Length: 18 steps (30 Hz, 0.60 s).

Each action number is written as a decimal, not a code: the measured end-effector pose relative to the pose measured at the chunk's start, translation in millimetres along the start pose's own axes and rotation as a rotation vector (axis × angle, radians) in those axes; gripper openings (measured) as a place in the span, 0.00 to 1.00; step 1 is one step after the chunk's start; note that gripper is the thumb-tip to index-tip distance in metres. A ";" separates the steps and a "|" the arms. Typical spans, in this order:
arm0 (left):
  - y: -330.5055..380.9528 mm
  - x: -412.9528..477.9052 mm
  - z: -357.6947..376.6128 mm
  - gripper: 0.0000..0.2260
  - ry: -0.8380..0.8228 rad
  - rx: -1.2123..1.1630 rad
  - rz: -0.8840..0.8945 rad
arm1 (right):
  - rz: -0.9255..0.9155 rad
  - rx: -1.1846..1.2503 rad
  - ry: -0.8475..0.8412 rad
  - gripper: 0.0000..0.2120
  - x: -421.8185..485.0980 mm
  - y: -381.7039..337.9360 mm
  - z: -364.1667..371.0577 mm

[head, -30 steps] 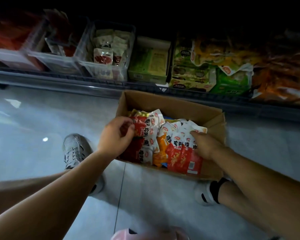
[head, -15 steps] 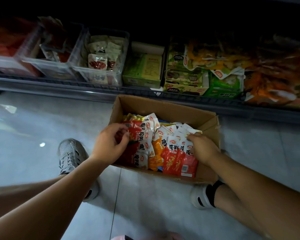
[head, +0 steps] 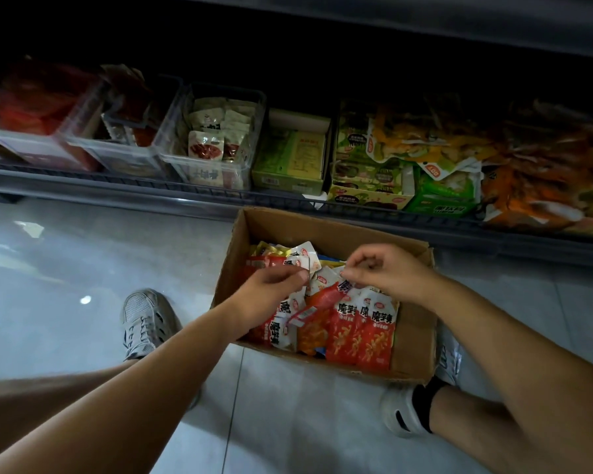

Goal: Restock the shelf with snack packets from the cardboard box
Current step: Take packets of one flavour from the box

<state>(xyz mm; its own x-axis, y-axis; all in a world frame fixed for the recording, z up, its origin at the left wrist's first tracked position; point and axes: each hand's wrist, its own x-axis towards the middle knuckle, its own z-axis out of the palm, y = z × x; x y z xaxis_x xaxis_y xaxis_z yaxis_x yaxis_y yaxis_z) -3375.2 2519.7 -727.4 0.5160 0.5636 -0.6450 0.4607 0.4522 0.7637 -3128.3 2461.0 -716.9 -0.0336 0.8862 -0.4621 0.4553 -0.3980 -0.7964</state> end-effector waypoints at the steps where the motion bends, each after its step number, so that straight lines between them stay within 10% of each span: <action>1: 1.8 1.3 2.1 0.11 -0.081 -0.061 -0.032 | -0.030 0.028 -0.011 0.08 -0.3 -8.2 2.3; 5: -6.8 6.3 6.8 0.25 -0.267 -0.141 -0.090 | -0.099 0.184 -0.058 0.12 -3.8 -22.8 12.6; 10: -20.3 11.5 13.1 0.19 -0.158 -0.098 -0.102 | 0.018 0.256 0.067 0.08 3.7 1.2 16.5; 18: -47.0 14.4 6.7 0.19 0.192 -0.155 -0.062 | 0.327 -0.488 -0.010 0.21 4.2 88.9 17.1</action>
<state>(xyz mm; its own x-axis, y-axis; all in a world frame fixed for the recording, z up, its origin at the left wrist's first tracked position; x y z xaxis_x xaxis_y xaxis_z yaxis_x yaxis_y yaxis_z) -3384.6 2501.9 -772.7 0.3368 0.6456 -0.6854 0.3630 0.5826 0.7272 -3103.2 2425.3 -796.3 0.1698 0.7327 -0.6590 0.8003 -0.4928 -0.3417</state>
